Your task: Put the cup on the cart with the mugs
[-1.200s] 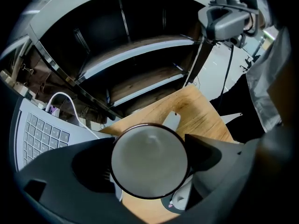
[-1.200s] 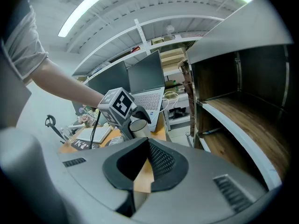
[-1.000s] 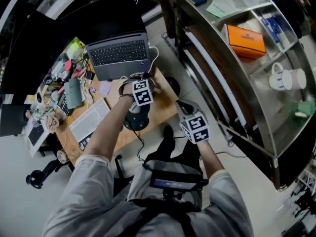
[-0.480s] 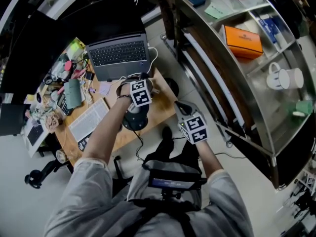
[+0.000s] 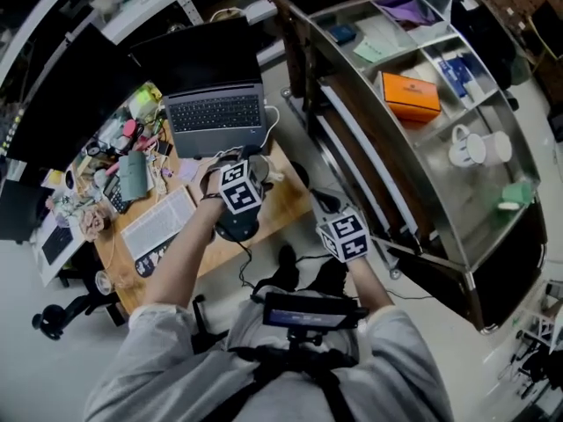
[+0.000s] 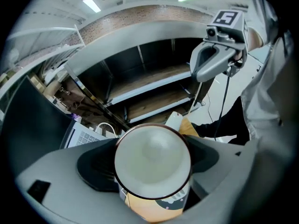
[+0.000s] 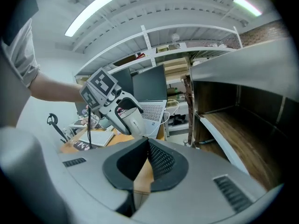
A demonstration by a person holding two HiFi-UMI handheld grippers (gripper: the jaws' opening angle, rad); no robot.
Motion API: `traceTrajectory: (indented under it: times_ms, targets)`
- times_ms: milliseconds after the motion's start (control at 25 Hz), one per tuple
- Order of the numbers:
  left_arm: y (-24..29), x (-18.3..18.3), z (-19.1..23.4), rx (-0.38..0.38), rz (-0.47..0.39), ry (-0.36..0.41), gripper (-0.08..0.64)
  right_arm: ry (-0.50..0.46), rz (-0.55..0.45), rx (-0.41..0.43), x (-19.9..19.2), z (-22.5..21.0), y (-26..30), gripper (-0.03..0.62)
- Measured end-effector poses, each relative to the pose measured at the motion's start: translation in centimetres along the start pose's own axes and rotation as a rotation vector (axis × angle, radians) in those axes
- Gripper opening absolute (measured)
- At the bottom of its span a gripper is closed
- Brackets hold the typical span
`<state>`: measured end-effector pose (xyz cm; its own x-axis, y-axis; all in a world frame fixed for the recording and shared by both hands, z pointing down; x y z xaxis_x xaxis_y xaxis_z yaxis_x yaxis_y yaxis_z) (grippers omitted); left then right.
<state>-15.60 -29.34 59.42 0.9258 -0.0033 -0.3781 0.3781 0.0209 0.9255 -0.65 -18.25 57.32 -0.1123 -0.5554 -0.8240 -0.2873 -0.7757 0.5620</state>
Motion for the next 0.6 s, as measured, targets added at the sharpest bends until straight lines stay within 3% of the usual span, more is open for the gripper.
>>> traceTrajectory:
  times_ms: [320, 600]
  targets:
    - [-5.9, 3.4, -2.5, 0.145, -0.256, -0.029, 0.417, -0.033, -0.055, -0.024, 2.9, -0.9, -4.2, -0.012]
    - [-10.2, 7.1, -4.1, 0.183, -0.397, 0.012, 0.417, -0.039, -0.089, -0.063, 4.6, -1.3, -7.5, -0.012]
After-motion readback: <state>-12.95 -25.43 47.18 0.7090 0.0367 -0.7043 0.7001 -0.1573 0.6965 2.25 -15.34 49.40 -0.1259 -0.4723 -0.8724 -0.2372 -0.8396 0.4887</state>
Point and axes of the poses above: the fingertips, and each gripper's own axes: y forward along the fingers, z to its left, x out of its top, the point moved 6 cm from there along -y, backward along the fingers, and after that the axes turned 15 degrees about -x, right-handed, at the moved point
